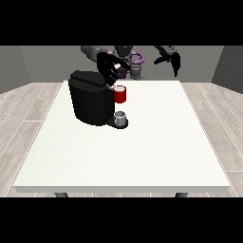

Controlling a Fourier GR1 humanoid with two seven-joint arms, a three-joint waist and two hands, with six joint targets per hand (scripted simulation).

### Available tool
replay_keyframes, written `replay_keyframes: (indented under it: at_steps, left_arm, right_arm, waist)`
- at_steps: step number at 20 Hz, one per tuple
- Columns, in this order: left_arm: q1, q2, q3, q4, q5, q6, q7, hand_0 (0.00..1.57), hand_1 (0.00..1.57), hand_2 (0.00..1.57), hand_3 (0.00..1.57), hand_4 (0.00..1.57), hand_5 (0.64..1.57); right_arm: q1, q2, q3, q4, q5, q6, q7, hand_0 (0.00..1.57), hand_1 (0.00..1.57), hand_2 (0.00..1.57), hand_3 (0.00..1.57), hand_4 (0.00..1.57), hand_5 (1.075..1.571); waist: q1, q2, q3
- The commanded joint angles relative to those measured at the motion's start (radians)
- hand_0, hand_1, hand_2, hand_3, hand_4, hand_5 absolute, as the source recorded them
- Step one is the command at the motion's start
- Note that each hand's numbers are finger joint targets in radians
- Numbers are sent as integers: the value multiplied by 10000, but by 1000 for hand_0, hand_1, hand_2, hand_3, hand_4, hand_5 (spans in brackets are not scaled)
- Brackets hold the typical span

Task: Insert the coffee pod into the coffee machine and close the lid

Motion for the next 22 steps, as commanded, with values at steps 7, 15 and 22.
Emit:
replay_keyframes:
  at_steps: [7,15,22]
  left_arm:
    - [-714,-246,-366,38,-136,1,-254,0,0,0,0,397,1571]
    - [-1249,-191,-595,-23,46,-501,-157,0,0,0,0,365,1571]
    - [-2412,-103,-566,-90,144,-657,-22,0,0,0,0,254,1571]
  right_arm:
    - [-1190,200,573,-1472,158,325,27,0,0,0,0,0,1571]
    - [-1375,-572,179,-2534,175,480,1403,0,0,0,0,0,1571]
    - [-1951,-555,-173,-3001,218,75,1067,0,0,0,0,0,1571]
  waist:
    - [1518,730,-244]
    - [2699,1105,-225]
    - [3299,2351,-235]
